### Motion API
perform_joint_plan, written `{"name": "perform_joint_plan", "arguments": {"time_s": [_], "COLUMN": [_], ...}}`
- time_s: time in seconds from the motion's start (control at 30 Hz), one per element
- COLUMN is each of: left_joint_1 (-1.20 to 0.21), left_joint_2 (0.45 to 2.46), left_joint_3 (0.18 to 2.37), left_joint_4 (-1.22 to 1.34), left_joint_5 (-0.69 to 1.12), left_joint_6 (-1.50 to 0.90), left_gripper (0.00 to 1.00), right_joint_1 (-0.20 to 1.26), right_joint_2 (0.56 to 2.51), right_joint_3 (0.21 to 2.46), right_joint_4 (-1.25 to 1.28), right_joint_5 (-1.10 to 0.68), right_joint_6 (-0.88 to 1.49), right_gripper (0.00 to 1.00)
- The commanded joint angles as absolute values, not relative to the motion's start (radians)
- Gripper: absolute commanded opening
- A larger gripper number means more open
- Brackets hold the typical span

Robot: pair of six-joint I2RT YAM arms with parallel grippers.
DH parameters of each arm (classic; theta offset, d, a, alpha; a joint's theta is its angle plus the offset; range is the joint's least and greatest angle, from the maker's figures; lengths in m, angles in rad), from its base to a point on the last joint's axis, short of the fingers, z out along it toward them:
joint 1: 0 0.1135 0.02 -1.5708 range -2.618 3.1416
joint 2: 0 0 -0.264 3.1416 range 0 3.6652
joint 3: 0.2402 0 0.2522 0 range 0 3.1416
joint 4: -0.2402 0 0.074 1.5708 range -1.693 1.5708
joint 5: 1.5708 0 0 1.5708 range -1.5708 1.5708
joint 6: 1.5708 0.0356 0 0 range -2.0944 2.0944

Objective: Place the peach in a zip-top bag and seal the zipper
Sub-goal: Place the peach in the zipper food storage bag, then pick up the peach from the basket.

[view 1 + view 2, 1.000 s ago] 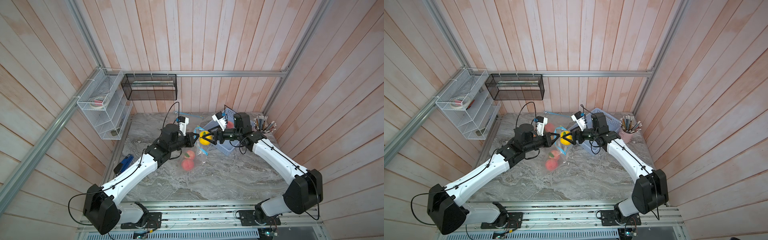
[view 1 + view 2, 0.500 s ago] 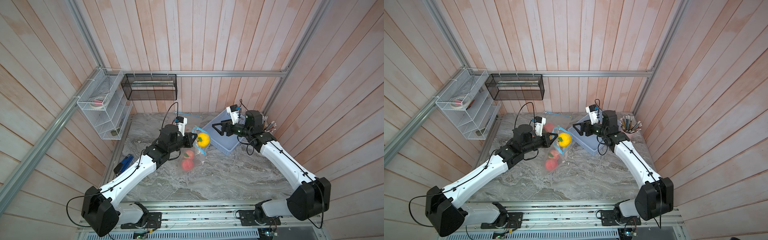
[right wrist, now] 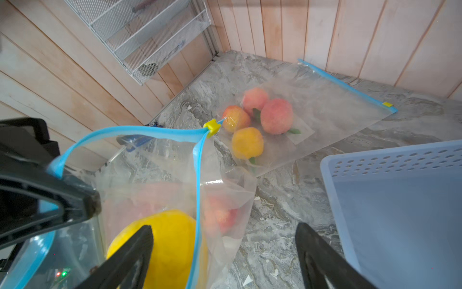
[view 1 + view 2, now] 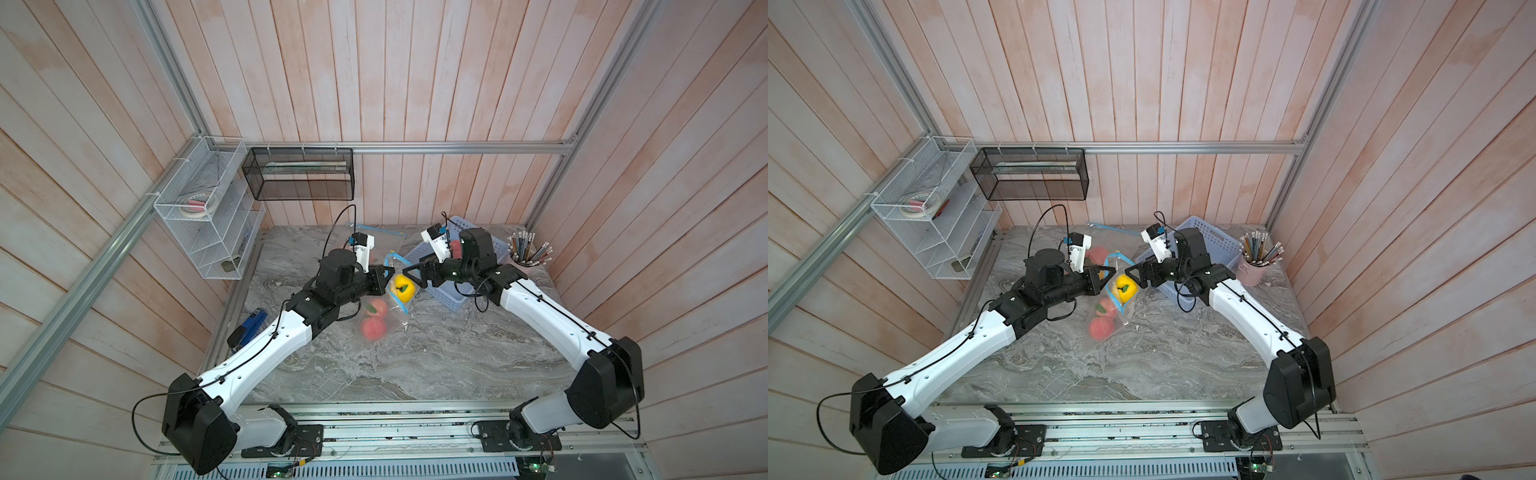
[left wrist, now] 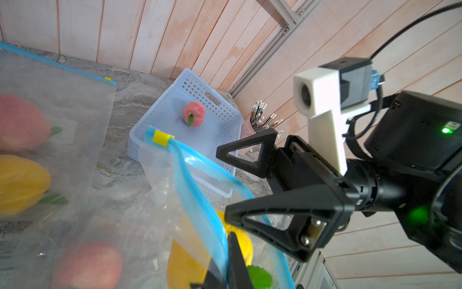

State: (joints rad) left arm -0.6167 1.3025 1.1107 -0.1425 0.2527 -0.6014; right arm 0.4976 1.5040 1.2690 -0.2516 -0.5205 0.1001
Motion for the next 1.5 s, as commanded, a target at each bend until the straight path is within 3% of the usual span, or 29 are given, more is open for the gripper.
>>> {"name": "perform_joint_plan", "arguments": {"time_s": [0.0, 0.23, 0.4, 0.63, 1.0, 1.47], "left_joint_1": [-0.617, -0.585, -0.557, -0.557, -0.557, -0.557], "left_joint_2": [1.309, 1.280, 1.237, 1.218, 1.248, 1.272], "left_joint_3": [1.124, 1.093, 1.060, 1.067, 1.071, 1.060], "left_joint_4": [-0.145, -0.199, -0.198, -0.158, -0.160, -0.156], "left_joint_5": [0.220, 0.122, 0.109, 0.248, 0.277, 0.302], "left_joint_6": [-0.585, -0.622, -0.641, -0.585, -0.591, -0.614], "left_gripper": [0.00, 0.00, 0.00, 0.00, 0.00, 0.00], "right_joint_1": [0.500, 0.372, 0.264, 0.148, 0.097, 0.095], "right_joint_2": [1.508, 1.430, 1.472, 1.697, 2.059, 2.386], "right_joint_3": [1.313, 1.232, 1.213, 1.302, 1.593, 1.969], "right_joint_4": [-0.312, -0.120, -0.096, -0.111, -0.170, -0.337], "right_joint_5": [-0.449, -0.423, -0.310, -0.051, -0.036, -0.078], "right_joint_6": [0.057, 0.231, 0.326, 0.364, 0.402, 0.428], "right_gripper": [0.87, 0.91, 0.93, 0.93, 0.92, 0.92]}}
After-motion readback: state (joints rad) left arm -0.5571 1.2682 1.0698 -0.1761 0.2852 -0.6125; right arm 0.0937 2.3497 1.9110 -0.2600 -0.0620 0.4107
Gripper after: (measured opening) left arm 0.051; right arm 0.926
